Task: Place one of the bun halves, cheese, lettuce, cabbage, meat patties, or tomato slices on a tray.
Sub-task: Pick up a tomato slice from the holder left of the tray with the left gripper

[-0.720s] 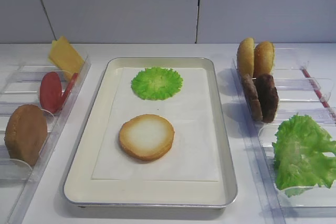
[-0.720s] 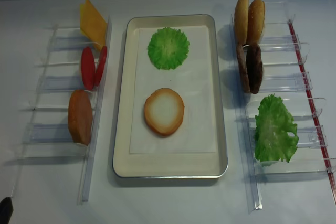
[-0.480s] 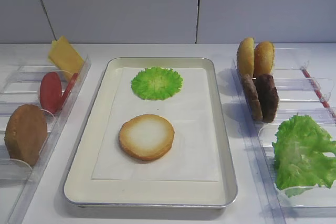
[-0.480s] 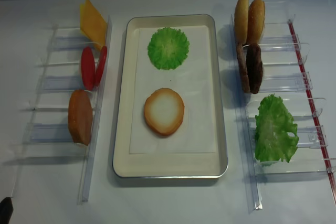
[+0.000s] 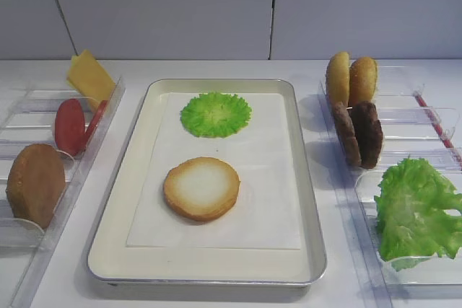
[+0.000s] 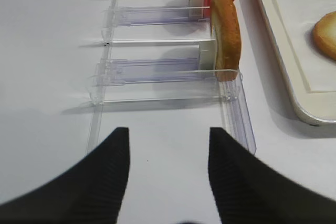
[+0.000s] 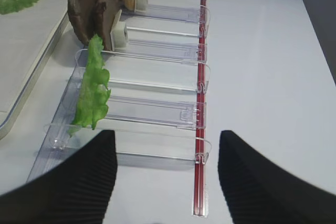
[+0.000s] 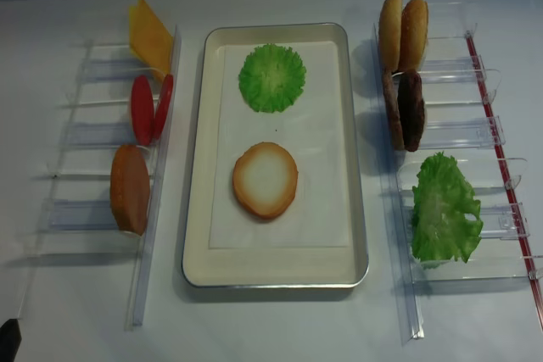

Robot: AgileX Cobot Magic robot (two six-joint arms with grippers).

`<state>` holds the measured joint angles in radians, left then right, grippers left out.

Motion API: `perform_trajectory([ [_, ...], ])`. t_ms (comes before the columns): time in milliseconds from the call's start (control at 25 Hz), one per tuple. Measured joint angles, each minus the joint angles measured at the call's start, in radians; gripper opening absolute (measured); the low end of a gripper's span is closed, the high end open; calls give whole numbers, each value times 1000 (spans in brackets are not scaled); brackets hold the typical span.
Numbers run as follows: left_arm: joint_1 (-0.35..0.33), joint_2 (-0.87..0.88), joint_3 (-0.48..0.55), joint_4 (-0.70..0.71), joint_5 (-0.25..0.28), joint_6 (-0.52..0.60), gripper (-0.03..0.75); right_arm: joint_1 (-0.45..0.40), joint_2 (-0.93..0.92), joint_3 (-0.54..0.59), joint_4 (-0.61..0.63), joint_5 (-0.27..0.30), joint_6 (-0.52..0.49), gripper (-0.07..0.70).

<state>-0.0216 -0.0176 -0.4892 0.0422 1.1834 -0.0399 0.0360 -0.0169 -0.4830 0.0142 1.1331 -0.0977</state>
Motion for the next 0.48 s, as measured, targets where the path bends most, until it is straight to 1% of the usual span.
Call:
perform_trajectory([
  [480, 0, 0, 0, 0, 0, 0, 322, 0, 0, 0, 0, 0, 0, 444],
])
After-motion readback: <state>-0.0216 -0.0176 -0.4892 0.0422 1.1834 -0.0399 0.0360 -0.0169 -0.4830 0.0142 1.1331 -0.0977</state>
